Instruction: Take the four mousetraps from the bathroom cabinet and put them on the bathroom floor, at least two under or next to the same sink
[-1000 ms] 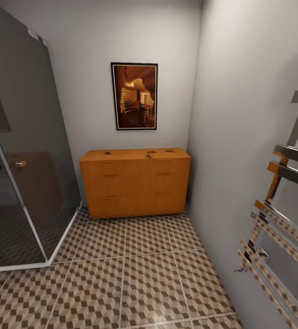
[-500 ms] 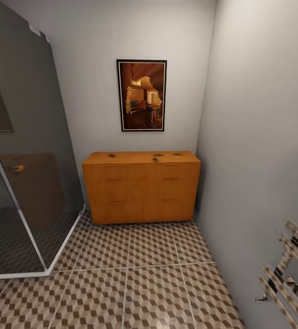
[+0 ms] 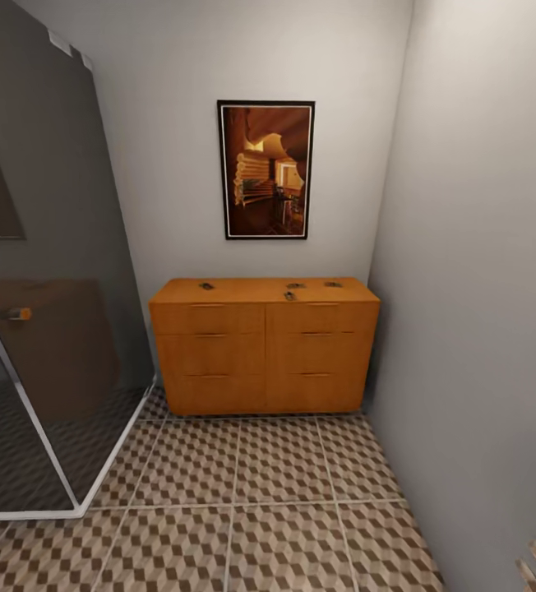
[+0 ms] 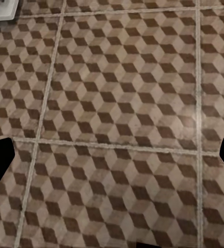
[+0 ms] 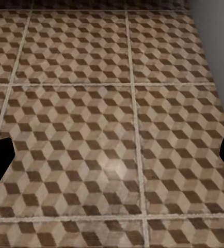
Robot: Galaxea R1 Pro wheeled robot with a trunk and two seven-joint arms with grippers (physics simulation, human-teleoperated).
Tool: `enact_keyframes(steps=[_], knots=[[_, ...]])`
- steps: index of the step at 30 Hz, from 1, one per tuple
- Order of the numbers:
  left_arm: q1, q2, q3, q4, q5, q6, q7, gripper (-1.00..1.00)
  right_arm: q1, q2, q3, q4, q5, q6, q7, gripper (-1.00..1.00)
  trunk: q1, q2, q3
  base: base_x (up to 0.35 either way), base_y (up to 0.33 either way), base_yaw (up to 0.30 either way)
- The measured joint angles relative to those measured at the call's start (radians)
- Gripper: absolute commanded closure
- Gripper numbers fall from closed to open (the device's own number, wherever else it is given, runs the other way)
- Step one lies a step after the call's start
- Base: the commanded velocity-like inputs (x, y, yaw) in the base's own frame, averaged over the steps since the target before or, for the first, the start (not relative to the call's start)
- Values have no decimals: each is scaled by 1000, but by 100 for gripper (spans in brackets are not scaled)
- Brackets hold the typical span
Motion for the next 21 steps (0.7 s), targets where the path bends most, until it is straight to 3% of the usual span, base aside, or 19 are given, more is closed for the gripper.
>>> enact_keyframes(steps=[21], knots=[[0, 0, -1, 2, 0, 0, -1, -100, 0, -3, 0, 0, 0, 0, 0, -100, 0, 0, 0, 310, 0, 1]])
